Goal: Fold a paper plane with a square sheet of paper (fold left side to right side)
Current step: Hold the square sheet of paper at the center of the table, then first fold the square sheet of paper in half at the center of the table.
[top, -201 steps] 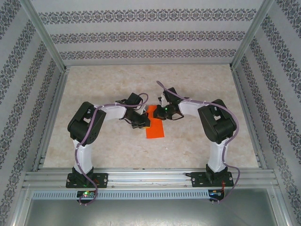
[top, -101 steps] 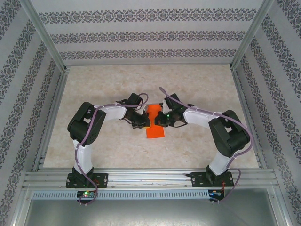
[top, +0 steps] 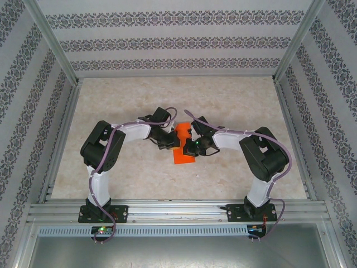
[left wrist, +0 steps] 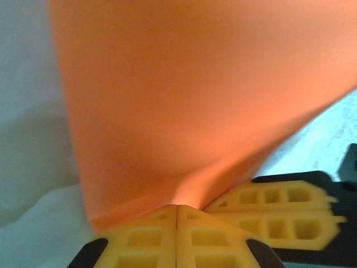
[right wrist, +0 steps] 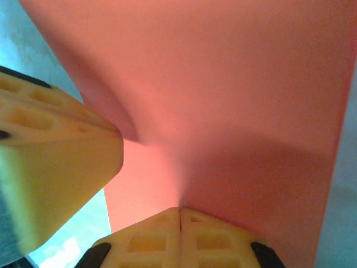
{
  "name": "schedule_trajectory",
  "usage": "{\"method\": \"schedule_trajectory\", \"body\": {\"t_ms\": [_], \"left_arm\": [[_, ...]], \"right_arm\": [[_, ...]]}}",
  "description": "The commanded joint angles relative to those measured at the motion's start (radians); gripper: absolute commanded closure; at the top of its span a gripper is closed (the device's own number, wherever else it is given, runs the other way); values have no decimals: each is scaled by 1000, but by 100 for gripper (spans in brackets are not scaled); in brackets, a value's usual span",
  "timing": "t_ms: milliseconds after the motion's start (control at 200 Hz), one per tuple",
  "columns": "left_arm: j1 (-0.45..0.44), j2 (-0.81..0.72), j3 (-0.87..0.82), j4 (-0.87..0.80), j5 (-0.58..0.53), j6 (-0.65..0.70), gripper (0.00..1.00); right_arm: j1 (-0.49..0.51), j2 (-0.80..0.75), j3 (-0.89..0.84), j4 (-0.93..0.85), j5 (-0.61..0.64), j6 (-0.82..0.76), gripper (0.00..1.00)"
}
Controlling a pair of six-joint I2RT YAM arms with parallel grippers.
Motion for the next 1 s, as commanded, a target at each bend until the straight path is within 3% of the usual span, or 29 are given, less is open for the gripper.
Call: {"method": "schedule_trajectory", "body": {"t_ms": [0, 994], "left_arm": [[17, 10, 19, 37, -5, -7, 93], [107, 106, 2, 107, -103, 25, 93]], "right_arm": [[10, 52, -36, -86, 88, -10, 100], [15, 65, -26, -167, 151, -46, 100]]}}
